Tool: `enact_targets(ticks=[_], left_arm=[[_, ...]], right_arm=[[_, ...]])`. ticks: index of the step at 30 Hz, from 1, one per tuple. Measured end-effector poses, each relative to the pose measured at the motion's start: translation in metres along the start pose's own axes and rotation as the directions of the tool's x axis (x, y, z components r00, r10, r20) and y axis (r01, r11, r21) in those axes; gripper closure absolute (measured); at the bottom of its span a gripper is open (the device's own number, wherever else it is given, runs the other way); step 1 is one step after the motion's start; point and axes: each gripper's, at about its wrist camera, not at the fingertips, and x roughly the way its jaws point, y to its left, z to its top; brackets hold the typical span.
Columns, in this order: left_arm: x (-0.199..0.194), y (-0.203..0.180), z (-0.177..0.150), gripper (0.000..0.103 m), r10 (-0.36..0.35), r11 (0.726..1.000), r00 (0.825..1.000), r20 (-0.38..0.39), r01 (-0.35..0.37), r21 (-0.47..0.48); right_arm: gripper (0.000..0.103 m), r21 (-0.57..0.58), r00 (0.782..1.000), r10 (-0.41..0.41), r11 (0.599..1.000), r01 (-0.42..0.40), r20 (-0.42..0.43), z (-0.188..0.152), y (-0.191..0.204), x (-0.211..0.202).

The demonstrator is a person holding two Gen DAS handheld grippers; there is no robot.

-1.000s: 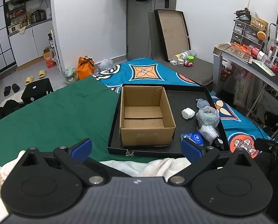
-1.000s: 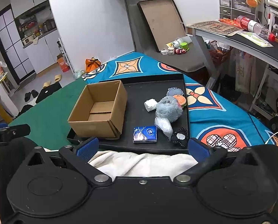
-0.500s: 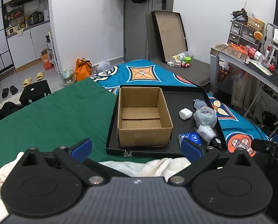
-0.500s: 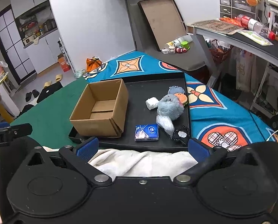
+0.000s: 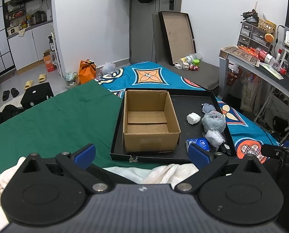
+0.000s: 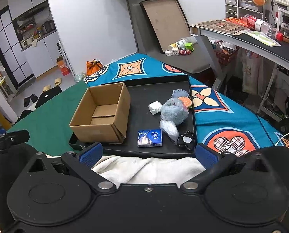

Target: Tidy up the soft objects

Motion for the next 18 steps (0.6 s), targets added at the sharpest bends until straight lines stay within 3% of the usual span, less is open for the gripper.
enact_targets(ticks=[18], left_arm=[[0.0050,-0.0010,0.0026,0.002,0.000,1.000,1.000,-0.004,0.000,-0.007]], right_arm=[[0.000,0.002,1.000,-0.008,1.000,0.008,-0.012,0.0044,-0.0014,0.0057]])
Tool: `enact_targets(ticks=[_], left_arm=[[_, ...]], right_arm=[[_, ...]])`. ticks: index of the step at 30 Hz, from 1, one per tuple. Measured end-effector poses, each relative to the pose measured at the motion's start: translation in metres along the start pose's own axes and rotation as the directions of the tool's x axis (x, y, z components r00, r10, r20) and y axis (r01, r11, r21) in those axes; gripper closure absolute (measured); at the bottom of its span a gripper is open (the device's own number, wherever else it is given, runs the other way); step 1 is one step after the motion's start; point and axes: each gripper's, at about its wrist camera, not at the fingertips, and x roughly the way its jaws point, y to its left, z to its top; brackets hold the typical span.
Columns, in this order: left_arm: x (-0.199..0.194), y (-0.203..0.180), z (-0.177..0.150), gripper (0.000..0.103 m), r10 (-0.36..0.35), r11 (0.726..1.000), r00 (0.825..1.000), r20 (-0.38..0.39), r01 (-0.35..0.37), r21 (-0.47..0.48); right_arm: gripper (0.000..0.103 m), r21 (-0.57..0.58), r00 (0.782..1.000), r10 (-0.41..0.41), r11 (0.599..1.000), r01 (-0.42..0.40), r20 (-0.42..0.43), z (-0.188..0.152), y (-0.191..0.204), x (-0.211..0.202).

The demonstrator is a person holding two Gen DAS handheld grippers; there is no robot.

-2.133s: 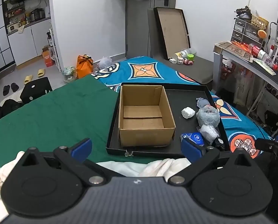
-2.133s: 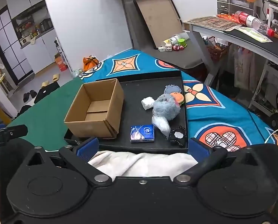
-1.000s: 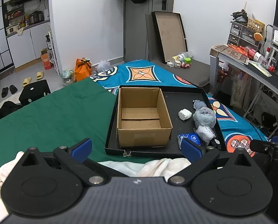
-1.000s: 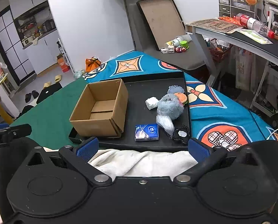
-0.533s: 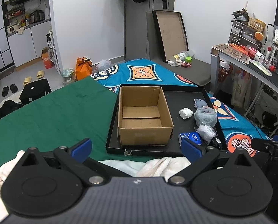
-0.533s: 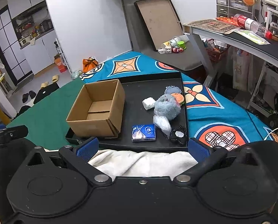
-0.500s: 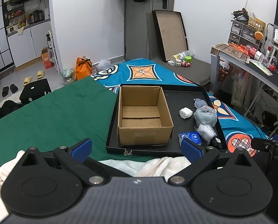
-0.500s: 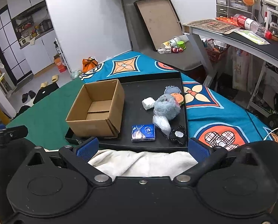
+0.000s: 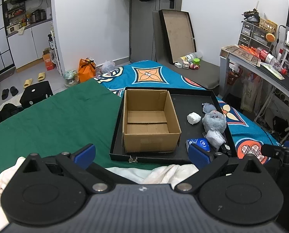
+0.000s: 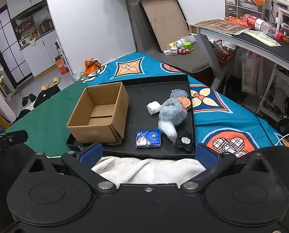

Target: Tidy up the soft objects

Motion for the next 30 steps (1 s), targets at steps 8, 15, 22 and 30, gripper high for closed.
enact_targets(ticks=[8,15,22,30], left_arm=[[0.005,0.001,0.010,0.002,-0.006,1.000,1.000,-0.005,0.006,-0.004],[0.017,-0.001,0.020,0.002,-0.007,1.000,1.000,-0.024,0.006,-0.016],[0.038,0.001,0.028,0.002,0.000,1.000,0.998,-0.059,-0.001,-0.022],[0.067,0.006,0.038,0.002,0.012,0.999,0.995,-0.104,-0.015,-0.031]], right_arm=[[0.000,0.000,1.000,-0.003,1.000,0.003,-0.004,0.005,-0.002,0.006],[0.000,0.001,1.000,-0.002,1.000,0.002,-0.032,0.011,-0.008,0.017],[0.000,0.009,0.999,-0.005,1.000,0.006,-0.048,0.019,-0.017,0.034],[0.000,0.020,0.998,0.012,1.000,-0.011,-0.064,0.027,-0.028,0.057]])
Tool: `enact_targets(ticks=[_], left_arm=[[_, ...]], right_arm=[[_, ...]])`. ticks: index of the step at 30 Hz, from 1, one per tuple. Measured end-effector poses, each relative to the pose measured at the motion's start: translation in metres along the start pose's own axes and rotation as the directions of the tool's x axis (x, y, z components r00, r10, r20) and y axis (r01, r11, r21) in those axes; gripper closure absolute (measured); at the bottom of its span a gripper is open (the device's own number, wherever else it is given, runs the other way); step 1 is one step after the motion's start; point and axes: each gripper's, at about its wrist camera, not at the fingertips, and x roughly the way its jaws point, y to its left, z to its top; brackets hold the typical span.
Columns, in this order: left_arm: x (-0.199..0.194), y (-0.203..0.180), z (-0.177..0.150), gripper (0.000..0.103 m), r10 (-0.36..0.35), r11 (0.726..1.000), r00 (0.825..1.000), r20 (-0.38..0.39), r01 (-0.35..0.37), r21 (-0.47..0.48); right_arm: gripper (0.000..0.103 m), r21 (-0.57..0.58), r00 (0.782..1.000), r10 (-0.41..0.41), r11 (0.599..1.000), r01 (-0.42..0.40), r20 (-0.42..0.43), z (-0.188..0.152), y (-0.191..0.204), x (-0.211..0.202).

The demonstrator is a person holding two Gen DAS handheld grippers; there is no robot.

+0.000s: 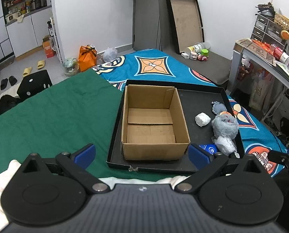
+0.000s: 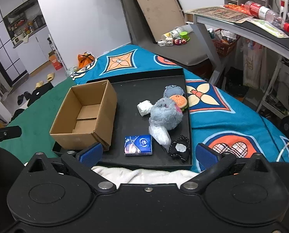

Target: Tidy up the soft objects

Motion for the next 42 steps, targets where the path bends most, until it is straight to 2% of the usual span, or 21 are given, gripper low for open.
enact_targets(ticks=[7,13,19,24,32,35,42], left_arm=[[0.022,0.006,0.013,0.003,0.009,1.000,0.999,-0.035,-0.010,-0.007],[0.041,0.010,0.022,0.004,-0.012,1.000,0.997,-0.070,0.010,-0.025],[0.057,0.009,0.033,0.005,0.003,1.000,0.997,-0.083,-0.002,0.005],[0.076,0.013,0.038,0.013,0.015,1.000,0.993,-0.116,-0.016,-0.008],[0.108,0.020,0.042,0.033,0.043,0.999,0.981,-0.187,-0.045,-0.011],[0.119,0.020,0.044,0.036,0.042,0.999,0.978,-0.204,-0.044,-0.007],[0.148,0.017,0.047,0.039,0.089,0.996,0.963,-0.255,-0.083,0.035]], right_arm=[[0.000,0.014,1.000,0.004,1.000,-0.004,-0.014,0.011,-0.009,0.018],[0.000,0.050,1.000,0.004,0.999,-0.004,-0.009,0.019,-0.019,0.031],[0.000,0.090,1.000,0.018,0.996,-0.017,-0.017,0.025,-0.030,0.043],[0.004,0.092,0.999,0.021,0.996,-0.019,-0.027,0.029,-0.035,0.057],[0.012,0.098,0.998,0.000,0.995,0.006,-0.062,0.034,-0.041,0.090],[0.012,0.108,0.997,0.002,0.994,0.007,-0.079,0.036,-0.043,0.102],[0.011,0.154,0.994,-0.009,0.988,0.026,-0.109,0.045,-0.049,0.131]])
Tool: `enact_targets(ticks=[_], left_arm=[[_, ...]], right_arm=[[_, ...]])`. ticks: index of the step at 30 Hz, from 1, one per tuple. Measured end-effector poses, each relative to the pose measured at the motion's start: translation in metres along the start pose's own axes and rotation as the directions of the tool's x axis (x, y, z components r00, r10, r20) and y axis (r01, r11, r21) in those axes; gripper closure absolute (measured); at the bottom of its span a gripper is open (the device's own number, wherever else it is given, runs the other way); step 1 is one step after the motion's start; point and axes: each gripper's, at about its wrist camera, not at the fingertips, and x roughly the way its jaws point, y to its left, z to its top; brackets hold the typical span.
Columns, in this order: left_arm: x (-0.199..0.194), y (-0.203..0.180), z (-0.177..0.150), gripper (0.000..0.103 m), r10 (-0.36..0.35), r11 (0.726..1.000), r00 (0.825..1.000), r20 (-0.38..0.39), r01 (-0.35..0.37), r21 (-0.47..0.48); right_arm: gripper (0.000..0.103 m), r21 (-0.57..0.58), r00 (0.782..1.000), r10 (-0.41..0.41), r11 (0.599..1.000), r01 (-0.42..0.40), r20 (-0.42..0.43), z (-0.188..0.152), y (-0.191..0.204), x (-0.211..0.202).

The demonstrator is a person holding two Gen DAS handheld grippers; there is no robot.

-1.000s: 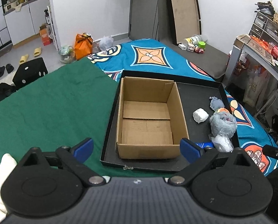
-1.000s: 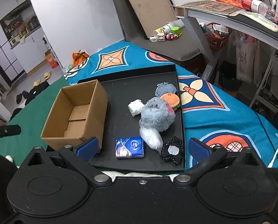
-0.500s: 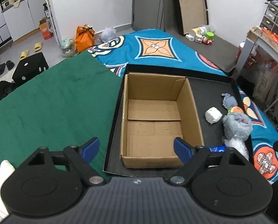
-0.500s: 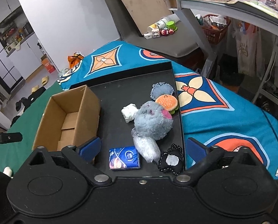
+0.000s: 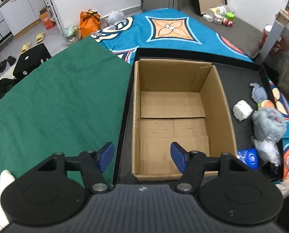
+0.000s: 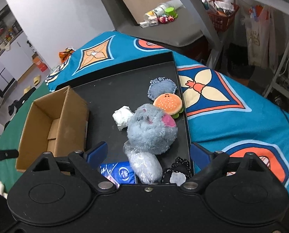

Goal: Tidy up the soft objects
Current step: 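Lower the right gripper onto the grey-blue fluffy plush and close it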

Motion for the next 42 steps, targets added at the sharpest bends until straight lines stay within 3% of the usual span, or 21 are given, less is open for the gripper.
enact_targets(ticks=[15,18,20,24,30,42], left_arm=[[0.049,0.002,0.015,0.054,0.069,0.998,0.992,-0.109,-0.068,0.013],[0.055,0.004,0.017,0.062,0.071,0.997,0.989,-0.128,-0.071,0.006],[0.059,0.007,0.018,0.077,0.067,0.998,0.987,-0.145,-0.068,-0.002],[0.059,0.010,0.022,0.093,0.069,0.998,0.987,-0.144,-0.068,0.009],[0.057,0.008,0.024,0.093,0.098,0.994,0.987,-0.126,-0.090,0.068],[0.055,0.010,0.017,0.092,0.104,0.993,0.990,-0.099,-0.098,0.067]], right_arm=[[0.012,0.112,1.000,0.012,0.994,-0.009,-0.025,0.018,-0.013,0.051],[0.012,0.132,0.999,0.020,0.991,-0.014,-0.046,0.018,-0.015,0.061],[0.013,0.143,0.998,0.023,0.990,-0.014,-0.060,0.017,-0.016,0.067],[0.020,0.171,0.995,0.043,0.985,-0.028,-0.087,0.017,-0.016,0.076],[0.039,0.195,0.994,0.051,0.980,-0.032,-0.093,0.014,-0.016,0.080],[0.044,0.137,0.999,-0.011,0.990,0.017,-0.050,0.020,-0.003,0.058]])
